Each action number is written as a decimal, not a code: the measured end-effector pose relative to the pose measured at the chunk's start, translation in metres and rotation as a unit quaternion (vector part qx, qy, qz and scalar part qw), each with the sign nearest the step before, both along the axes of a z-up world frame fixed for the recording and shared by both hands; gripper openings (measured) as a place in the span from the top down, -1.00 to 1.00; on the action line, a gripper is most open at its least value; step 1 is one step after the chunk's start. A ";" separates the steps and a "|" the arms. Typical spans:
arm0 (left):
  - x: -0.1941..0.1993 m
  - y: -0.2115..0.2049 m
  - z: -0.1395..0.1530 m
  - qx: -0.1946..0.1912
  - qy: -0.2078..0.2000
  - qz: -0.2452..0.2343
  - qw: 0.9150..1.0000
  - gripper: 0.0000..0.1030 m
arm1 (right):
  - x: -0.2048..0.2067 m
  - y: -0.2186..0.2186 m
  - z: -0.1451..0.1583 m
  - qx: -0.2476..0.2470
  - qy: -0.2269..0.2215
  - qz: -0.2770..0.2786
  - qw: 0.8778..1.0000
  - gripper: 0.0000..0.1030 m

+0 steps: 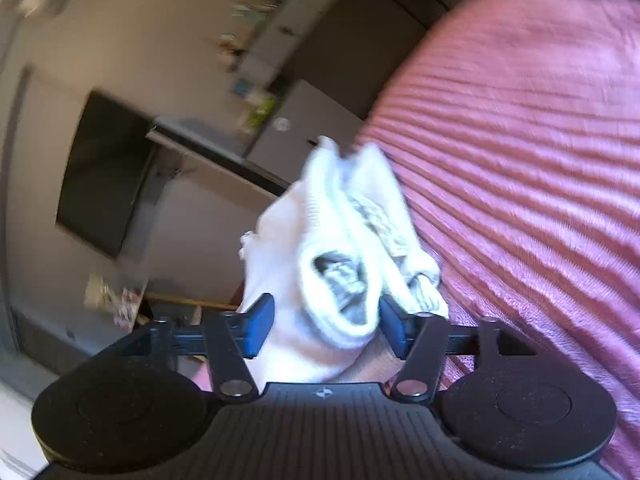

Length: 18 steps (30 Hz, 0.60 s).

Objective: Fold small clothes

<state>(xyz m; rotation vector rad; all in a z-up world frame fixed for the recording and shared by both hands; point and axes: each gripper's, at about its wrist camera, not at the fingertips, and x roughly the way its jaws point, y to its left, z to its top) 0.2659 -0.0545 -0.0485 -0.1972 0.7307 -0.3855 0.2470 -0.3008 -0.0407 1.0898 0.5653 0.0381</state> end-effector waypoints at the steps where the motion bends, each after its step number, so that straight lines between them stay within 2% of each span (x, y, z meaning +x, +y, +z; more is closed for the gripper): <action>1: 0.002 -0.002 0.000 -0.004 0.003 0.004 1.000 -0.39 | 0.004 0.000 -0.006 0.004 -0.002 0.001 1.000 0.50; 2: 0.004 -0.003 0.001 -0.006 0.004 0.008 1.000 -0.35 | 0.006 0.001 -0.012 0.007 -0.007 0.005 1.000 0.60; 3: 0.005 -0.005 0.000 -0.006 0.002 0.012 1.000 -0.27 | 0.007 0.001 -0.015 0.004 -0.018 0.014 1.000 0.61; 4: 0.006 -0.006 0.000 -0.003 0.001 0.014 1.000 -0.22 | 0.005 0.002 -0.017 -0.015 -0.030 0.021 0.999 0.63; 6: 0.009 -0.011 -0.003 0.004 0.000 0.023 1.000 0.01 | 0.006 0.000 -0.018 -0.056 -0.035 0.030 0.997 0.66; 10: 0.015 -0.011 -0.001 -0.012 0.004 0.049 0.999 0.33 | 0.007 -0.003 -0.002 -0.090 -0.066 0.020 0.994 0.69; 13: 0.017 -0.004 0.006 -0.036 0.007 0.054 0.998 0.39 | 0.004 -0.005 0.002 -0.079 -0.081 0.021 0.993 0.70; 18: 0.018 0.004 0.007 -0.032 0.019 0.055 0.998 0.43 | -0.010 -0.007 -0.004 -0.084 -0.067 0.020 0.994 0.70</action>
